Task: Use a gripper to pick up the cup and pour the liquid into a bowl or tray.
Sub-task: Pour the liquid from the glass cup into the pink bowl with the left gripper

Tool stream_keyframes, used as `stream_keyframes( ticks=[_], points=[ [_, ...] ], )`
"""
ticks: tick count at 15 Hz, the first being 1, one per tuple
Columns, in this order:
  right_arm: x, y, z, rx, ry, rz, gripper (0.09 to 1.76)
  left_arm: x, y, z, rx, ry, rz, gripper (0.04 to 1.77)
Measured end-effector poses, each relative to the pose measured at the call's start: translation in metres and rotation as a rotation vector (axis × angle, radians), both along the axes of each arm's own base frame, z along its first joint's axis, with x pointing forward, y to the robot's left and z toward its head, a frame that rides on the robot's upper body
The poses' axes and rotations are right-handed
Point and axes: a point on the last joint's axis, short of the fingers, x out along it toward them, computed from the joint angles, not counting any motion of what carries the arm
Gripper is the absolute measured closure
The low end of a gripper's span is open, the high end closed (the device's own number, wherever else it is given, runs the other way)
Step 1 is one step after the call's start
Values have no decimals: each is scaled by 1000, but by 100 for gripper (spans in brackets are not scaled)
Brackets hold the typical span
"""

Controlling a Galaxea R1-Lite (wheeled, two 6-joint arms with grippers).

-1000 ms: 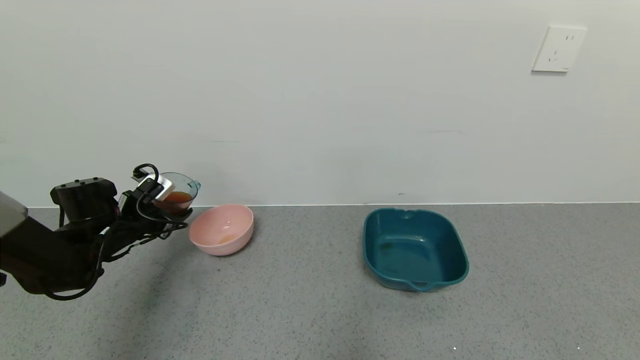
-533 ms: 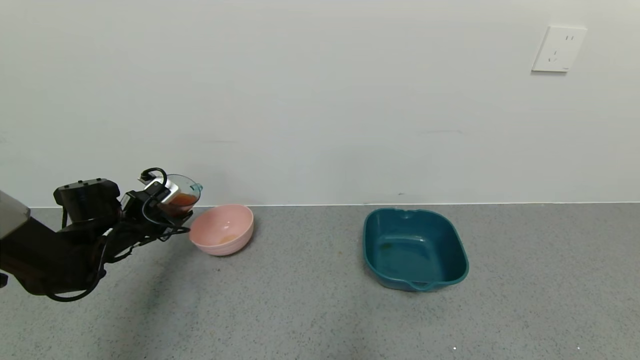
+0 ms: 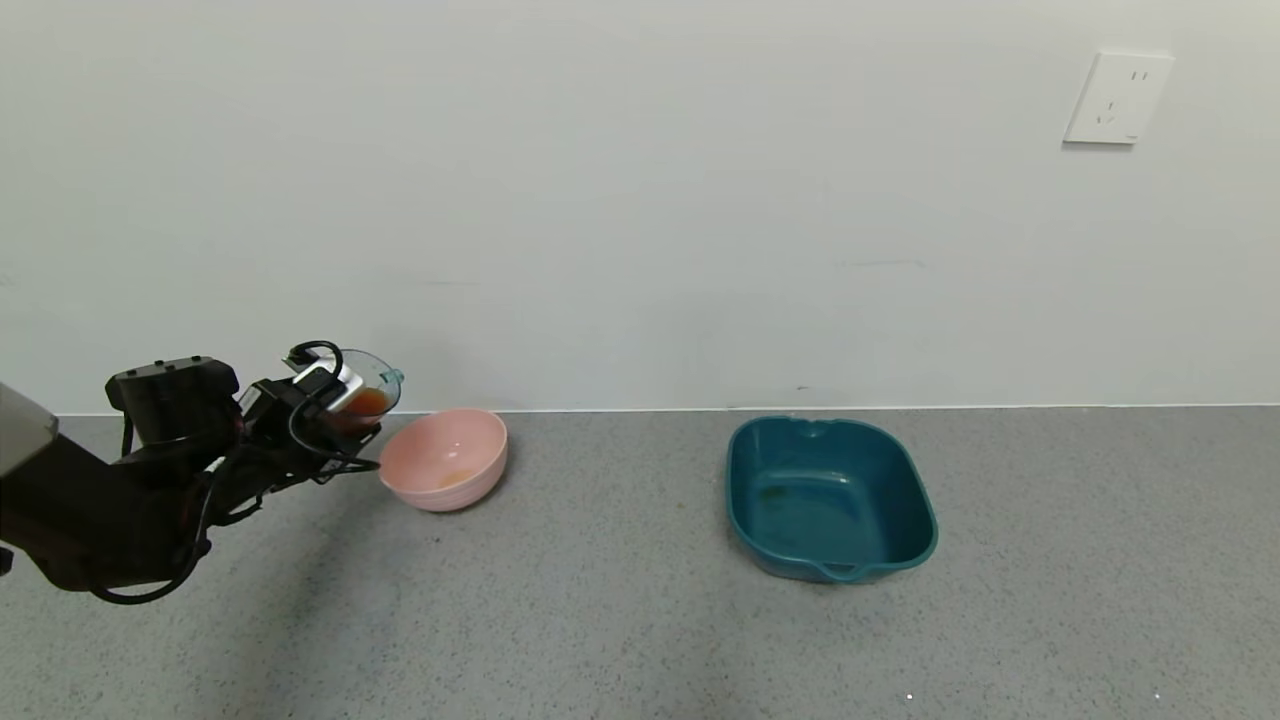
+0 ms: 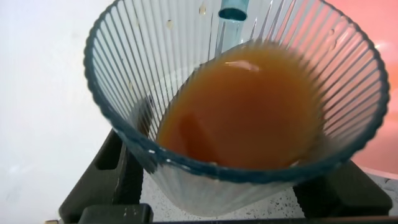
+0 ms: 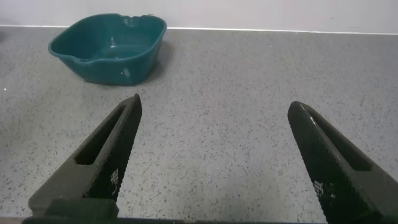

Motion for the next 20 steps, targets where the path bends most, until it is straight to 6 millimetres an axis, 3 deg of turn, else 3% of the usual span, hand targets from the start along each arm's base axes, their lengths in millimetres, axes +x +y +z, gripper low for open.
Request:
stream_keyframes(
  ticks=[20],
  points=[
    [0,0,0,0,0,0,14,0,-15,-3,245,29,-19,50]
  ],
)
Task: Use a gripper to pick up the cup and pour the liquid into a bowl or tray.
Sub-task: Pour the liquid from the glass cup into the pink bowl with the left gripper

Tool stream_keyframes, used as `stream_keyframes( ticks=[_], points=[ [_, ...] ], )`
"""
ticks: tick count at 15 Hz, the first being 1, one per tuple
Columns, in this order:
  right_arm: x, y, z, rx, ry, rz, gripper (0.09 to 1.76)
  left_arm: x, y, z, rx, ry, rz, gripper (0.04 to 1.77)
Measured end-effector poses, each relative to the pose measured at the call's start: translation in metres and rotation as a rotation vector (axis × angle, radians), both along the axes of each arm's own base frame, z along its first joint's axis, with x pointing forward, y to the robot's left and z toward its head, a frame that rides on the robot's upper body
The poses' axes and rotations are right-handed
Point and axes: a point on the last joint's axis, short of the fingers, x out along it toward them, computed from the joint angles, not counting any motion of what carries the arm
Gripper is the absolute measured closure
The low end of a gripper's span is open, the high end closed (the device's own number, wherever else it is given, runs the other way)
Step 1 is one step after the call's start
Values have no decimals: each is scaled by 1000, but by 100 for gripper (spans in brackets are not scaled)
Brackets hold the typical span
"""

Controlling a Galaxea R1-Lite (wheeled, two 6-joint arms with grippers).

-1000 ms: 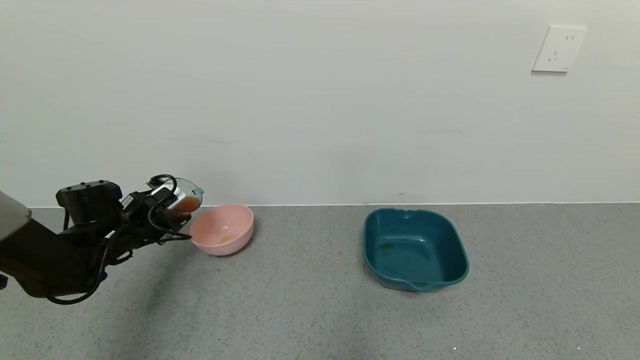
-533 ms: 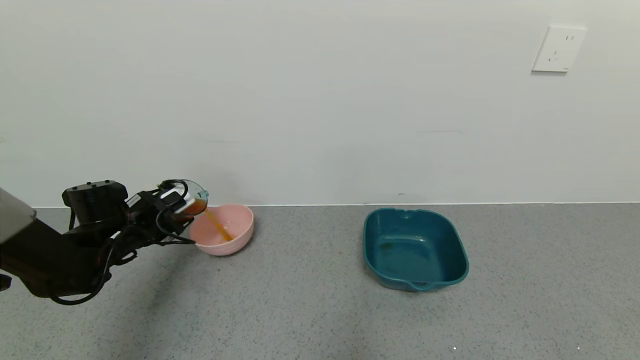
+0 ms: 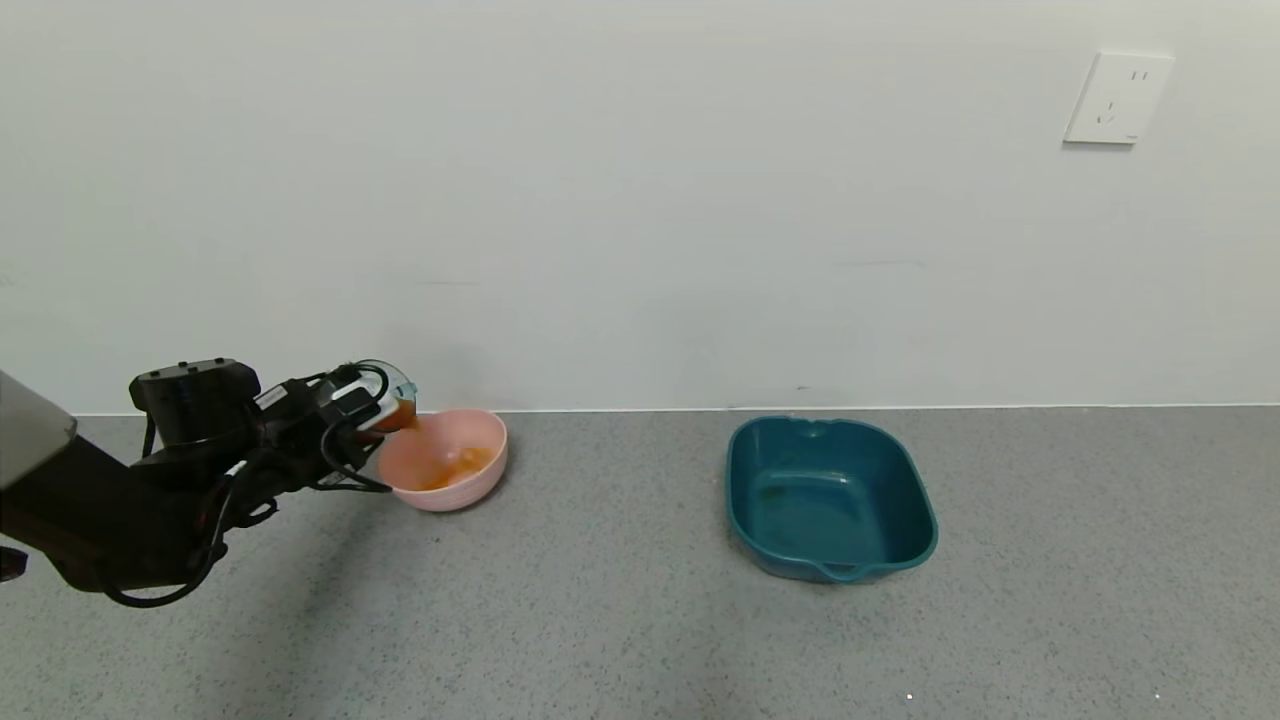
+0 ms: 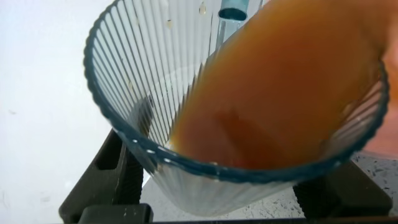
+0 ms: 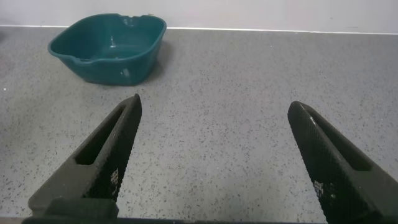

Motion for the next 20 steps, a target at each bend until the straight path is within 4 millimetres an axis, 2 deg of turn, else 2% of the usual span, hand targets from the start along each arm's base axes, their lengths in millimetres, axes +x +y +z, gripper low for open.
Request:
stream_keyframes(
  ticks=[9,20],
  points=[
    [0,0,0,0,0,0,14,1,-3,-3,97,34,-5,50],
    [0,0,0,0,0,0,14,2,-7,3,211,21,12,50]
  ],
)
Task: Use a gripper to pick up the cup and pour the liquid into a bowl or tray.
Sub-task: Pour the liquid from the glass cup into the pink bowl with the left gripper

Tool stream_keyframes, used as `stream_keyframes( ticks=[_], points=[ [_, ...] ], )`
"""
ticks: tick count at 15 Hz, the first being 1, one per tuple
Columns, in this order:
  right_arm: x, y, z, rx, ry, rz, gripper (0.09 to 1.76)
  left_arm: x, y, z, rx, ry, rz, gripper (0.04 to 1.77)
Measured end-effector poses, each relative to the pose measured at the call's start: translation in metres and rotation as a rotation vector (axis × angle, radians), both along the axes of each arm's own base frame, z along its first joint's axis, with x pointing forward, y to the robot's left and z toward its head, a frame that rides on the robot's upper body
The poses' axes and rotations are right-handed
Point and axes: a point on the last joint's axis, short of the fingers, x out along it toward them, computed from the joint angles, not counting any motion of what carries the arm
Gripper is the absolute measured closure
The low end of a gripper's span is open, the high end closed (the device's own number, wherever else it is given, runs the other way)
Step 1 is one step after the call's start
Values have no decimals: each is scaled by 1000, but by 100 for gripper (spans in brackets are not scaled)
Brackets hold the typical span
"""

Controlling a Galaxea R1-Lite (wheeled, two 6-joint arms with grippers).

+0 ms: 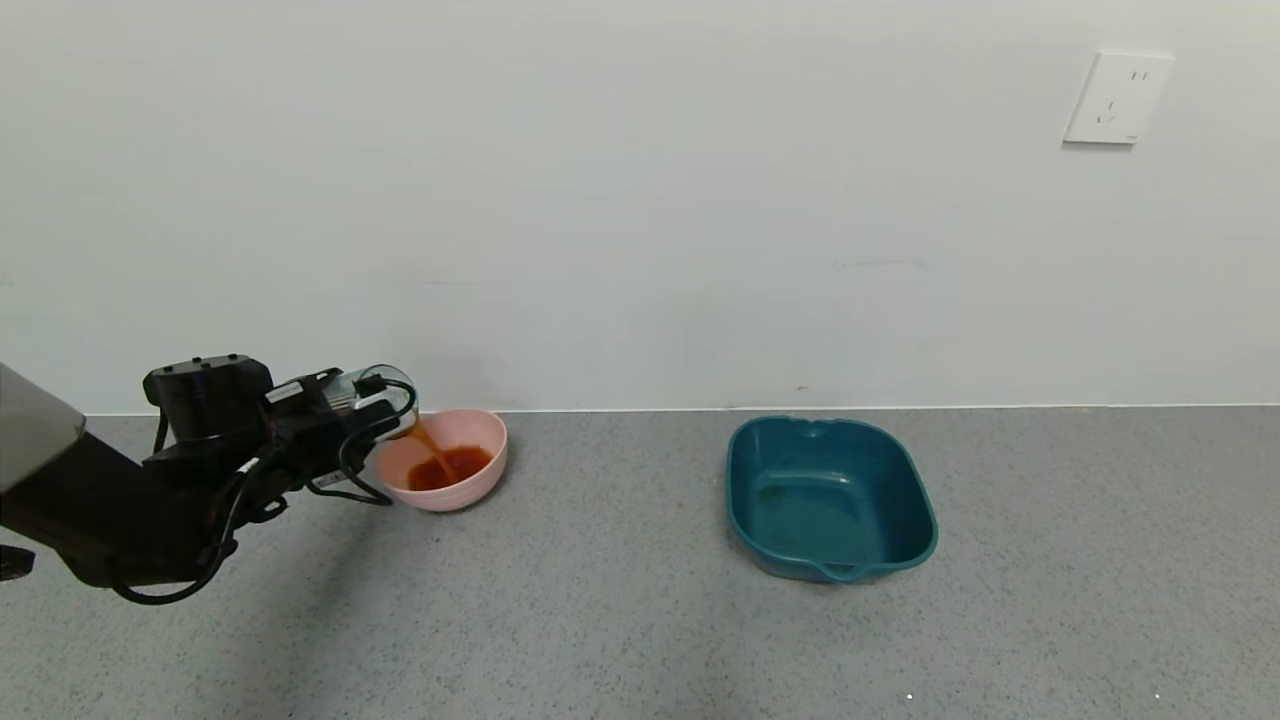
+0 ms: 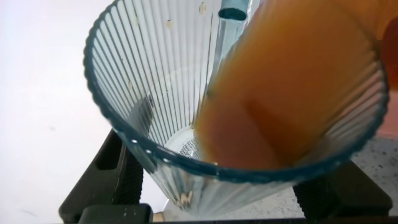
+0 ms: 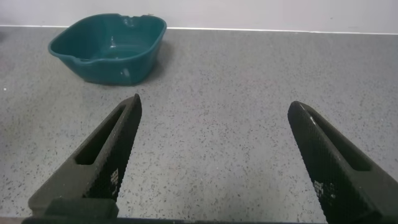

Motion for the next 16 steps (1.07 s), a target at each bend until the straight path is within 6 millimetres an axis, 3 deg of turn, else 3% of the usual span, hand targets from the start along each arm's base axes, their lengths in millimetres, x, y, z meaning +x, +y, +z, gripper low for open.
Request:
stream_keyframes(
  ticks=[9,16],
  points=[
    [0,0,0,0,0,0,14,-1,-2,7,106,-5,-1,50],
    [0,0,0,0,0,0,14,-2,-16,17,189,-27,0,50]
  ],
)
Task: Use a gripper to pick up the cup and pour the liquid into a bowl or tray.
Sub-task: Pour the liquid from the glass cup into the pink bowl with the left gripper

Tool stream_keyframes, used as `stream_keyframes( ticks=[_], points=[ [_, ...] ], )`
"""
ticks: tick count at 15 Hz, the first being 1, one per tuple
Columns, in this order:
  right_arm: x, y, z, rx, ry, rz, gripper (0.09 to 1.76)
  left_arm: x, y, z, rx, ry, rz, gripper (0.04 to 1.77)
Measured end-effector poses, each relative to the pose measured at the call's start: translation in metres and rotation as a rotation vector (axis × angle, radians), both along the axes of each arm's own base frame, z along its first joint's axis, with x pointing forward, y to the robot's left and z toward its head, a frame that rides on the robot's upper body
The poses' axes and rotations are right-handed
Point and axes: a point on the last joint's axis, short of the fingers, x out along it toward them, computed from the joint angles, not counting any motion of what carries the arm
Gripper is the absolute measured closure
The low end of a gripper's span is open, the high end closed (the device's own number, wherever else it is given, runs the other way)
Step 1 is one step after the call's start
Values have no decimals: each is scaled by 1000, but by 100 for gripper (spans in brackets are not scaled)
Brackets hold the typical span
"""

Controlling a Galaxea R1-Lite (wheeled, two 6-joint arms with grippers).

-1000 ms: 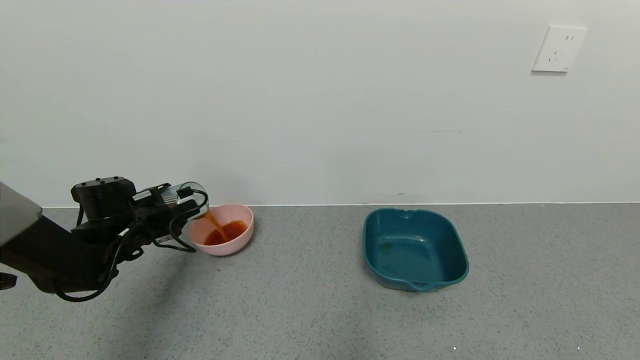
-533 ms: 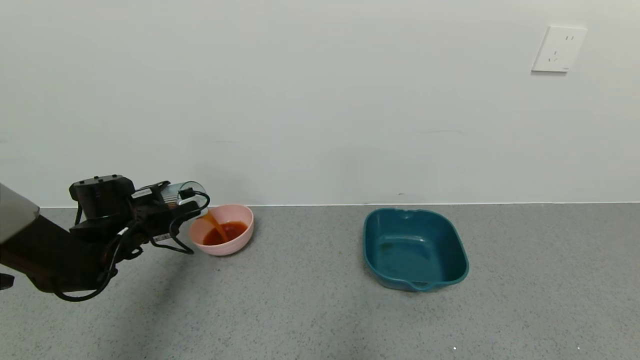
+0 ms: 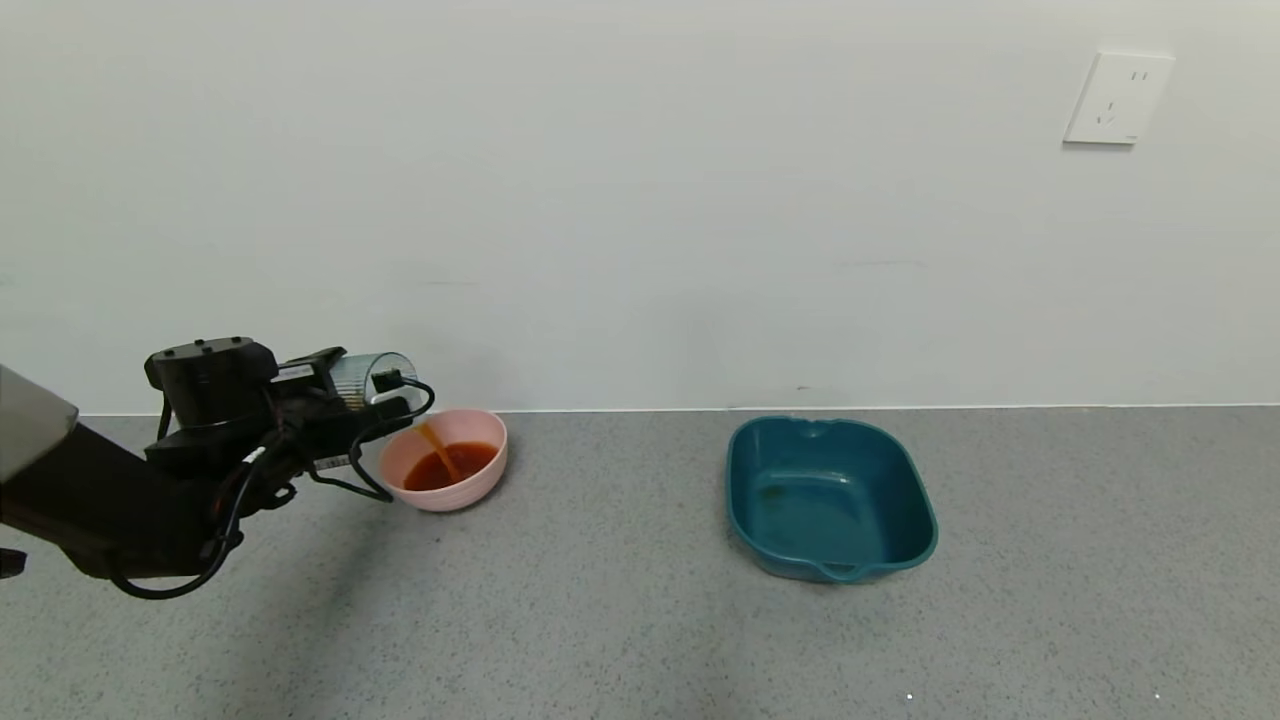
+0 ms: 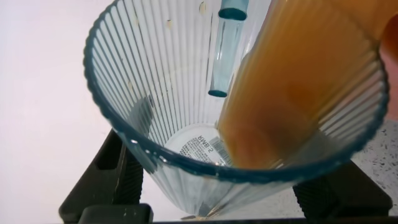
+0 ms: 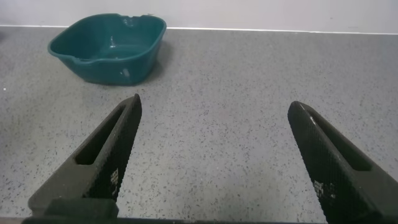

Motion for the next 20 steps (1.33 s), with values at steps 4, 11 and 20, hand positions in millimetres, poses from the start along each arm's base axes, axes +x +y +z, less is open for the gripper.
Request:
stream_keyframes(
  ticks=[4,11,20],
  points=[
    [0,0,0,0,0,0,14,-1,-3,0,38,10,13,50],
    [0,0,0,0,0,0,14,-2,-5,-3,90,32,20,50],
    [0,0,0,0,0,1,14,-2,-11,-1,177,45,29,50]
  ],
)
